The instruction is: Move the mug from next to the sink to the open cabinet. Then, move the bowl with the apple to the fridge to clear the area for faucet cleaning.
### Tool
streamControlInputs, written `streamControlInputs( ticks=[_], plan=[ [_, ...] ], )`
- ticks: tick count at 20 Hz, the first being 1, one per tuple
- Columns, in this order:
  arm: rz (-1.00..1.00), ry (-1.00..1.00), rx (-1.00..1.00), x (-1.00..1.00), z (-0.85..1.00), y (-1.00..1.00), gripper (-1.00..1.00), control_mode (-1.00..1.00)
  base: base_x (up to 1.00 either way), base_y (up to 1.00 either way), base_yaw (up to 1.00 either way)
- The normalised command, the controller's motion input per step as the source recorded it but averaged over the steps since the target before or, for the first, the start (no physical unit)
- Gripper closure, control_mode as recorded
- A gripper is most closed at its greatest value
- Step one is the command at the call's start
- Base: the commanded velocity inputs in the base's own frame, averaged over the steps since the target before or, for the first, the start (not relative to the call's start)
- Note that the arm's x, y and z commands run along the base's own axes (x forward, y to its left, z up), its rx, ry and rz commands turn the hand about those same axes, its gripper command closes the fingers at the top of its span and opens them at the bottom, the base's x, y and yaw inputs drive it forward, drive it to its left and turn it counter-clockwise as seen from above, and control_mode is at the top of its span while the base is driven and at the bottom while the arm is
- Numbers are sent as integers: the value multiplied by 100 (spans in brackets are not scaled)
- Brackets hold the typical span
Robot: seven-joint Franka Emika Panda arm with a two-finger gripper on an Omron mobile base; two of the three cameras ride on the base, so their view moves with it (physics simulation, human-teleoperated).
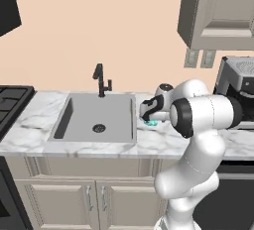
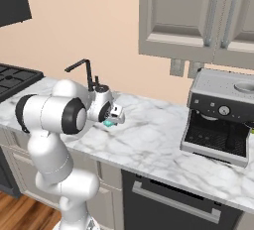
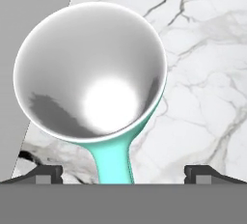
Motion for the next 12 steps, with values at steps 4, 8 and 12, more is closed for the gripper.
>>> streamControlInputs(
  ticks=[4, 8, 12],
  plan=[
    [0, 0, 0, 0, 0, 0, 100, -100, 0, 0, 0],
    [0, 0, 0, 0, 0, 0, 100, -100, 0, 0, 0],
    [0, 0, 0, 0, 0, 0, 100, -100, 0, 0, 0]
  ],
)
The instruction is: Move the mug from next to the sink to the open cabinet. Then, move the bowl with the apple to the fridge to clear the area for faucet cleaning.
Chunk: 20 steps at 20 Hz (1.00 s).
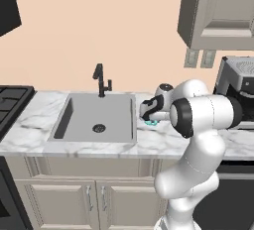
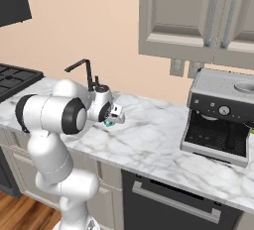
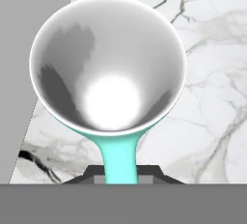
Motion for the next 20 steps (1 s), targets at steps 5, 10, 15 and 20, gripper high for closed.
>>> streamControlInputs(
  ticks=[5, 10, 15, 20],
  plan=[
    [0, -2, 0, -13, 20, 0, 100, -100, 0, 0, 0],
    [0, -18, 1, -86, 96, 0, 100, -100, 0, 0, 0],
    [0, -15, 0, -100, 100, 0, 100, -100, 0, 0, 0],
    [0, 0, -2, -100, 89, 7, 100, -100, 0, 0, 0]
  ],
)
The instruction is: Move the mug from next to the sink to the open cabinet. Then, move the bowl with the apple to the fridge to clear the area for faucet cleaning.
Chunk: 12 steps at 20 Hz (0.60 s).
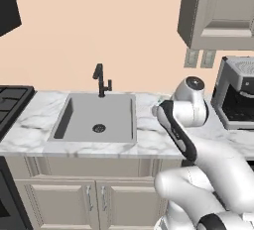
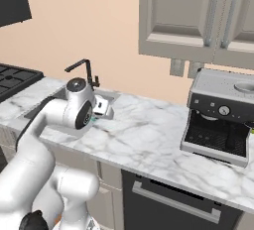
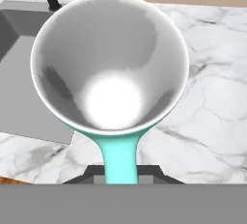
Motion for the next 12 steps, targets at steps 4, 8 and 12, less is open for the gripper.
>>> streamControlInputs(
  ticks=[4, 8, 12],
  plan=[
    [-1, 6, -3, -44, 17, 7, 100, -100, 0, 0, 0],
    [0, 5, 0, -22, -1, 0, 100, -100, 0, 0, 0],
    [0, 0, 0, 0, 0, 0, 100, 100, -100, -4, -6]
  ],
)
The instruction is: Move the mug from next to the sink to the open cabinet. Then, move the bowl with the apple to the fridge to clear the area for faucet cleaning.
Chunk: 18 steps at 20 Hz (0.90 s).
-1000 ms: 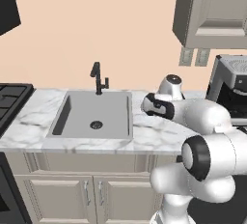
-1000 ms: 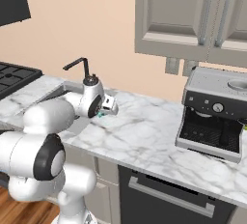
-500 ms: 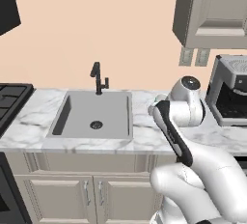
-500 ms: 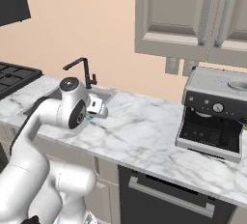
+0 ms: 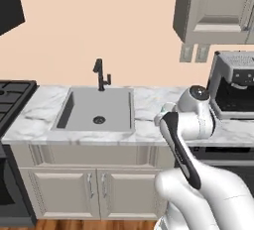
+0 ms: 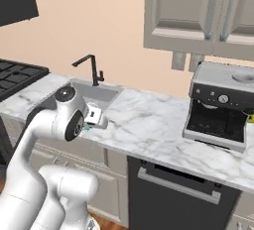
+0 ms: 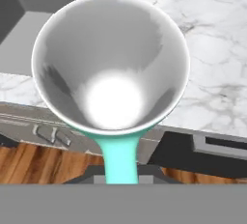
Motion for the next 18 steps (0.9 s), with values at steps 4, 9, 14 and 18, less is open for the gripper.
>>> streamControlInputs(
  ticks=[4, 9, 14, 18],
  plan=[
    [0, 0, 0, 0, 0, 0, 100, 100, -97, -46, -26],
    [0, 0, 0, 0, 0, 0, 100, 100, 7, -82, -35],
    [0, 0, 0, 0, 0, 0, 100, 100, 60, -100, -31],
    [0, 0, 0, 0, 0, 0, 100, 100, 67, -96, -11]
  ],
)
